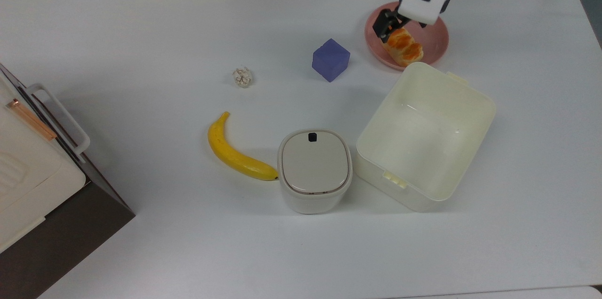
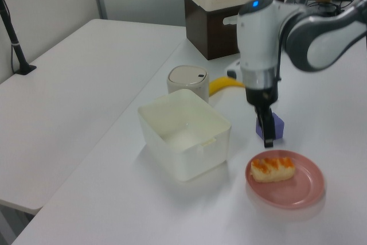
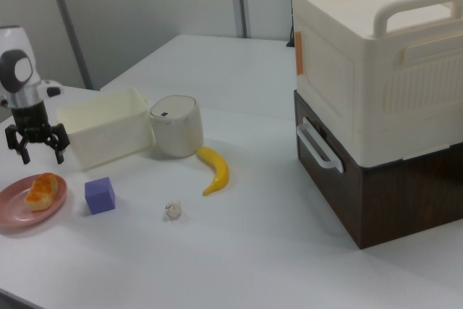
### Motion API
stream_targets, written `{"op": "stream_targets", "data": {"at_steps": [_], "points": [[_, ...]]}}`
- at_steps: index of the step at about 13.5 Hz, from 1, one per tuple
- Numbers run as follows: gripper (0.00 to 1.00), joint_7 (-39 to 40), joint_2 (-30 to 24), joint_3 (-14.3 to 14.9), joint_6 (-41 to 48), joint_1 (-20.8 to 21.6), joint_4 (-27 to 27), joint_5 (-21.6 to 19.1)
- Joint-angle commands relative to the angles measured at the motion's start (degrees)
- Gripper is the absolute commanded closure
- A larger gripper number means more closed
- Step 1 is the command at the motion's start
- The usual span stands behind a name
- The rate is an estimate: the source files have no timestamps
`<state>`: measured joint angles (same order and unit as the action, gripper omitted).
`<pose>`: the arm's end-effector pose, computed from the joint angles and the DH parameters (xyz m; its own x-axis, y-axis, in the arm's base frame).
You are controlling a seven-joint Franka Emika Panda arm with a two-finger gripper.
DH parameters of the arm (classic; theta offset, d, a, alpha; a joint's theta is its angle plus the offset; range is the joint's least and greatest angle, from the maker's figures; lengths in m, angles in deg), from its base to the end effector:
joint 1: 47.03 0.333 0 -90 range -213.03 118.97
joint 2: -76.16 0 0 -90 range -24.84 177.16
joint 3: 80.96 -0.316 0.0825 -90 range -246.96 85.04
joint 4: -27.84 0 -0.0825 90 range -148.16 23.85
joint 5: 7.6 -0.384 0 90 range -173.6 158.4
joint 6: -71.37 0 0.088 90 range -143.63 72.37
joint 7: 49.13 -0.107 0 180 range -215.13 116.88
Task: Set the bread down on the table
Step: 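Move the open gripper over the bread roll on the pink plate, then lower the gripper and close it on the bread roll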
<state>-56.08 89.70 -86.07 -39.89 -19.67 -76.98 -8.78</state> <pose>0.5115 0.3238 0.3946 0.8987 0.4199 -0.1267 0.4204 -0.9070 -0.0238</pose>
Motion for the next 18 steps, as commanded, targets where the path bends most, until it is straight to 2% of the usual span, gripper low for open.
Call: {"op": "stream_targets", "data": {"at_steps": [1,8,10,12,16,17,18], "points": [[0.0,-0.87,0.79,0.28,-2.38,2.25,-1.86,1.35],[0.0,-0.96,2.72,-0.07,-3.7,2.17,-3.8,3.99],[0.0,-0.96,2.72,-1.47,-4.06,2.17,-4.33,4.34],[0.08,-1.3,3.25,-2.27,-4.32,2.26,-4.94,4.34],[0.43,-3.15,4.31,-3.33,-4.94,2.17,-4.86,5.66],[0.48,-3.15,4.22,-3.33,-4.94,2.17,-4.77,5.83],[0.49,-3.15,4.13,-3.33,-4.85,2.17,-4.77,6.1]]}}
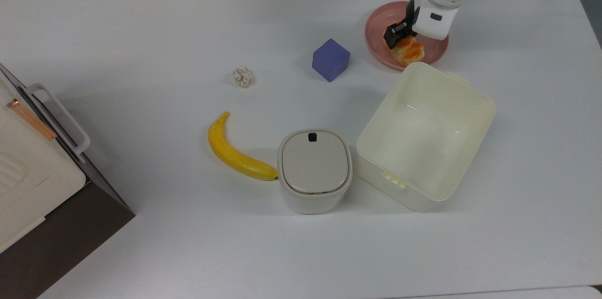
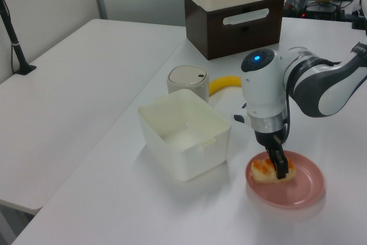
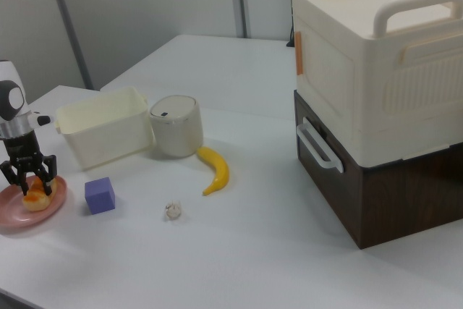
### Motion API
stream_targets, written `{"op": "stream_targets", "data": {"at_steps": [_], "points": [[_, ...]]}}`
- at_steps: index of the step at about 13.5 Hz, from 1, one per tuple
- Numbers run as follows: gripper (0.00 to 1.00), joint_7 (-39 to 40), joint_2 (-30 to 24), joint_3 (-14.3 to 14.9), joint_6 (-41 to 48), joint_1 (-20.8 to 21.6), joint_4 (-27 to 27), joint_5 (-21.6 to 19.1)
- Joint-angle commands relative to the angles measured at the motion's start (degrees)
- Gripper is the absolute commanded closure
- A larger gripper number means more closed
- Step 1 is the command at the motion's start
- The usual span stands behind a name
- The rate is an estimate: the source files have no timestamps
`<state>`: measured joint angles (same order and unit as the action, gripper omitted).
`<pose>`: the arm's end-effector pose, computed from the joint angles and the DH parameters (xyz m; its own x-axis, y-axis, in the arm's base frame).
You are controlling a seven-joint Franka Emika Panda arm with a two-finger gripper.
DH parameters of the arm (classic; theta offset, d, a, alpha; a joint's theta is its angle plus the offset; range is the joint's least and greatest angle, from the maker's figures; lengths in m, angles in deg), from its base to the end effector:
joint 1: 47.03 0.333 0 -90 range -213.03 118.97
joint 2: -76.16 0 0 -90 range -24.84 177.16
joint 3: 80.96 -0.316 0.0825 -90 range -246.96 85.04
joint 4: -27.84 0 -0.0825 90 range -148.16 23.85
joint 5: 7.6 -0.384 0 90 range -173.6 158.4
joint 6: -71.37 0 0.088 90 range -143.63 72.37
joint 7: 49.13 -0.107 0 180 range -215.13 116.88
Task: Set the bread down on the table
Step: 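Lower the gripper and close it on the bread roll, then lift the bread roll off the plate and carry it beside the purple cube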
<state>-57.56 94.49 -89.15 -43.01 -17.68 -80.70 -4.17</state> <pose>0.4781 0.3580 0.3209 0.8423 0.4965 -0.2098 0.5138 -0.8572 0.0343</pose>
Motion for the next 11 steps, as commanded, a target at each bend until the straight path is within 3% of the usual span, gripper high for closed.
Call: {"op": "stream_targets", "data": {"at_steps": [1,7,11], "points": [[0.49,-1.67,-0.93,-0.33,-1.47,0.18,-1.05,1.92],[0.48,0.69,-8.56,0.89,4.95,-2.27,0.62,2.28],[0.47,7.8,-11.12,5.98,6.53,-6.83,0.62,2.28]]}}
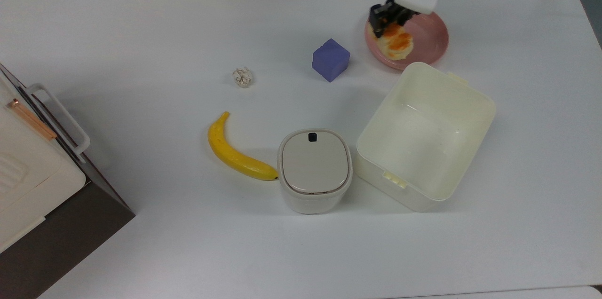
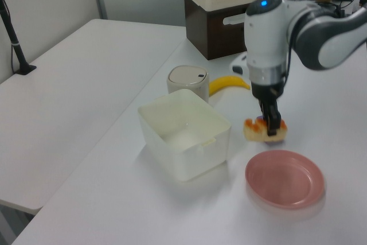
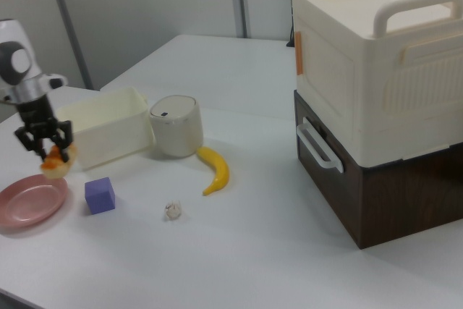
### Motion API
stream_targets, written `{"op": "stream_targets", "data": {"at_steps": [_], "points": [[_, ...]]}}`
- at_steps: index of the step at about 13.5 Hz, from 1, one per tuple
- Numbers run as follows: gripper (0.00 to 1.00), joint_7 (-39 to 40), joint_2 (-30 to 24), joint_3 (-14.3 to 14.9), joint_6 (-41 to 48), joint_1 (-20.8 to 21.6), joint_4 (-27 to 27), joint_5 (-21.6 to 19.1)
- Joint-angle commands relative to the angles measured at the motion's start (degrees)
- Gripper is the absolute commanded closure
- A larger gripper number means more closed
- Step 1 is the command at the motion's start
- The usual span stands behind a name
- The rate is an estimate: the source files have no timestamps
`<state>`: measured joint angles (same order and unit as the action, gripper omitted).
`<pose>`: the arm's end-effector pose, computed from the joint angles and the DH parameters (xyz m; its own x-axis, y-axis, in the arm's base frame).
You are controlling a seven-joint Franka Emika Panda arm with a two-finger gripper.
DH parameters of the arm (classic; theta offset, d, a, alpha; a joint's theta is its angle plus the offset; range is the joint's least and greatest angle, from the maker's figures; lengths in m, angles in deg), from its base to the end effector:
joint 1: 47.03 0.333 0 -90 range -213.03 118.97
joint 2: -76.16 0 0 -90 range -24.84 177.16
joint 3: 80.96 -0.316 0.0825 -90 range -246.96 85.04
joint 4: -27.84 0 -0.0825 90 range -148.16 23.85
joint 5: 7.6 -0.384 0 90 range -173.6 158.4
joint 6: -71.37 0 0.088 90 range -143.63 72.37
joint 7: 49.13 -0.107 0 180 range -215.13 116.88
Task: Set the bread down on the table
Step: 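Lift the bread roll off the plate and carry it beside the purple cube, then lower the bread roll onto the table and open the gripper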
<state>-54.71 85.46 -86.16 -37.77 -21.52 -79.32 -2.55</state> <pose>0.5087 0.2925 0.4175 0.8860 0.4477 -0.1206 0.4579 -0.8857 0.0763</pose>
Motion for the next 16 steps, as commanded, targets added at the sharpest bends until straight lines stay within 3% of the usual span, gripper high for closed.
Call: {"op": "stream_targets", "data": {"at_steps": [1,6,10,13,16], "points": [[0.47,6.36,-2.35,4.56,1.29,-3.88,-0.68,0.66],[0.4,15.85,-2.36,15.11,0.77,-5.12,-0.68,0.66],[0.3,15.61,-0.24,15.48,0.33,-5.21,-0.77,0.75],[0.0,13.25,-0.24,15.48,0.33,-5.3,-0.68,0.48],[0.0,12.35,-0.85,16.87,1.46,-5.83,1.68,0.13]]}}
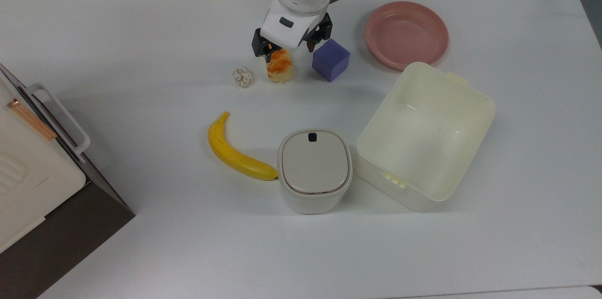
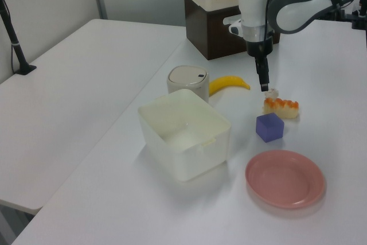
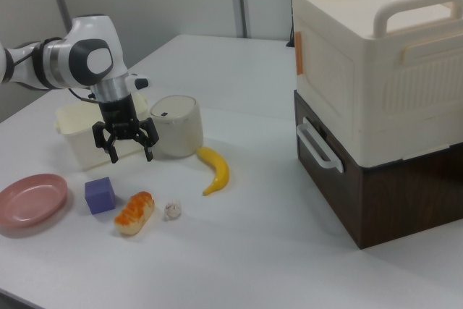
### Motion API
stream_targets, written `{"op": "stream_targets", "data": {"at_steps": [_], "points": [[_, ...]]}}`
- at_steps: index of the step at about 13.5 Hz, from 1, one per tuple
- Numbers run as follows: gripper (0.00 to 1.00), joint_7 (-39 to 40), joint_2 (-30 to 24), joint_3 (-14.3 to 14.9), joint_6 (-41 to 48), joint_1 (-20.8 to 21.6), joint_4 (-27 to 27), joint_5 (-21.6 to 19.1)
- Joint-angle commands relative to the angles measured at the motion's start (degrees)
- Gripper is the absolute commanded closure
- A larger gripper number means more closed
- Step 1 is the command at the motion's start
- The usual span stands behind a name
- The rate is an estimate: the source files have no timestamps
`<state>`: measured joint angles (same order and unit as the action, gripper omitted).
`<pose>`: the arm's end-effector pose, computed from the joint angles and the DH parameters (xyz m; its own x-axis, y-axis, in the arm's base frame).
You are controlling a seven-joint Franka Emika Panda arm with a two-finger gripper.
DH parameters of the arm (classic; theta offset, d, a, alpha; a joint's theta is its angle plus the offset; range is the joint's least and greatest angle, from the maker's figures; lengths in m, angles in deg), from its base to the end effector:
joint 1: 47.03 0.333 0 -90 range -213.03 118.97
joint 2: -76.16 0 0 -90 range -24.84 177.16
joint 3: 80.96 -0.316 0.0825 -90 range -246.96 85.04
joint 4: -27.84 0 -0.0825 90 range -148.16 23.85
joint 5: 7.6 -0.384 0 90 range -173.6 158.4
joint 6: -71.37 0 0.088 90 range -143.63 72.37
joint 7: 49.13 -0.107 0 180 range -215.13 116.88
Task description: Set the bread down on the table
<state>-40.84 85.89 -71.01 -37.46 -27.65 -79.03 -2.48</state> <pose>0.5802 0.0937 0.4163 0.9330 0.3275 -0.1490 0.3424 -0.9354 0.0884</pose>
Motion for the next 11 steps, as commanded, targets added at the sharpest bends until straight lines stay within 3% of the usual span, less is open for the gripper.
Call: {"op": "stream_targets", "data": {"at_steps": [1,3,4,8,11], "points": [[0.0,-1.52,-1.64,2.0,2.47,0.31,1.84,-0.03],[0.0,-1.43,-2.52,2.09,7.38,-1.61,5.52,-0.38],[0.0,-1.78,-3.66,1.05,8.88,-5.28,7.63,-1.25],[0.0,-10.03,-4.81,-5.89,8.46,-16.72,12.12,-2.93],[0.0,-10.39,-5.68,-6.43,8.98,-20.15,12.74,-4.41]]}}
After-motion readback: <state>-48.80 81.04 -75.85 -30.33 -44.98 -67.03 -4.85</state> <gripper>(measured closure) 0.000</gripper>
